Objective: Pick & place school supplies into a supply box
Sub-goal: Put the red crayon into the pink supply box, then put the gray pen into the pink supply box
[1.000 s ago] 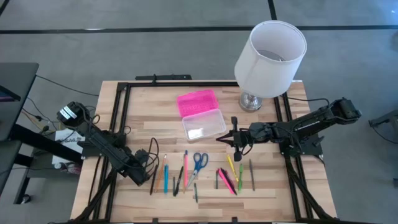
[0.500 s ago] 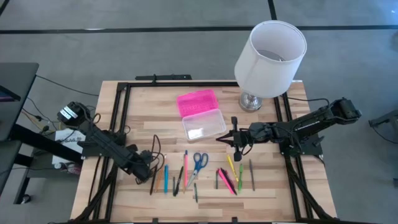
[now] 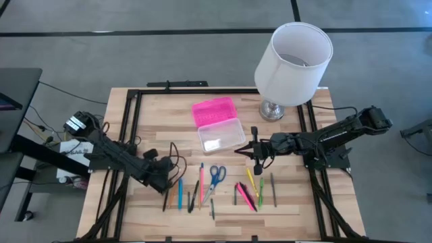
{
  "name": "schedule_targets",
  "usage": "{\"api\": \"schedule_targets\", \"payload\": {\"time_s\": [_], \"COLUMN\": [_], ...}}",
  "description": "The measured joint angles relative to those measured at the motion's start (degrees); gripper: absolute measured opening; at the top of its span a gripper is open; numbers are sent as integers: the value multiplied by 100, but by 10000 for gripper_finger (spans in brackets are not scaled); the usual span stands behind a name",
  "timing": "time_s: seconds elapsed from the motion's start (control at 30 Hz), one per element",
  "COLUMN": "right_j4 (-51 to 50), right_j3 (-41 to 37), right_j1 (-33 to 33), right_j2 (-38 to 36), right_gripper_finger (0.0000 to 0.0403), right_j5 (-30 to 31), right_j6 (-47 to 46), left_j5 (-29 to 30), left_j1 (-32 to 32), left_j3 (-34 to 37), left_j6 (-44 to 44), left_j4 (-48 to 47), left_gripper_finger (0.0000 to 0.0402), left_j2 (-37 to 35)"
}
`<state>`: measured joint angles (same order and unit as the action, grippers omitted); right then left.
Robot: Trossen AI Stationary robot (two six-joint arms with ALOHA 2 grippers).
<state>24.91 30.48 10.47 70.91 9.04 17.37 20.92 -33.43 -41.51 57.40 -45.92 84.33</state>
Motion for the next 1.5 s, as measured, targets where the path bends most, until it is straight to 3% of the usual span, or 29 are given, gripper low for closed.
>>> {"api": "schedule_targets", "payload": {"time_s": [0.1, 0.33, 0.5, 0.7, 0.97, 1.3, 1.5], "right_j4": [0, 0, -6, -154, -547, -669, -731], "right_j3": [0, 0, 0, -1, -2, -2, -2], "right_j1": [2, 1, 1, 1, 1, 1, 1], "right_j2": [0, 0, 0, 0, 0, 0, 0], "right_gripper_finger": [0, 0, 0, 0, 0, 0, 0], "right_j5": [0, 0, 0, 0, 2, 7, 7], "right_j6": [-7, -90, -153, -302, -556, -649, -1110], "left_j5": [188, 1297, 1721, 773, -481, -672, -703], "left_j1": [134, 860, 1633, 2695, 3735, 4133, 4179], "left_j3": [-223, -828, -1125, -1139, -1142, -1142, -1142], "left_j6": [-361, -1682, -3519, -5499, -6299, -6373, -6389], "left_j4": [-68, 25, 1261, 3376, 4418, 4655, 4760], "left_gripper_finger": [19, 19, 19, 19, 19, 22, 81], "left_j2": [2, -4, -11, 37, 721, 1355, 1353]}}
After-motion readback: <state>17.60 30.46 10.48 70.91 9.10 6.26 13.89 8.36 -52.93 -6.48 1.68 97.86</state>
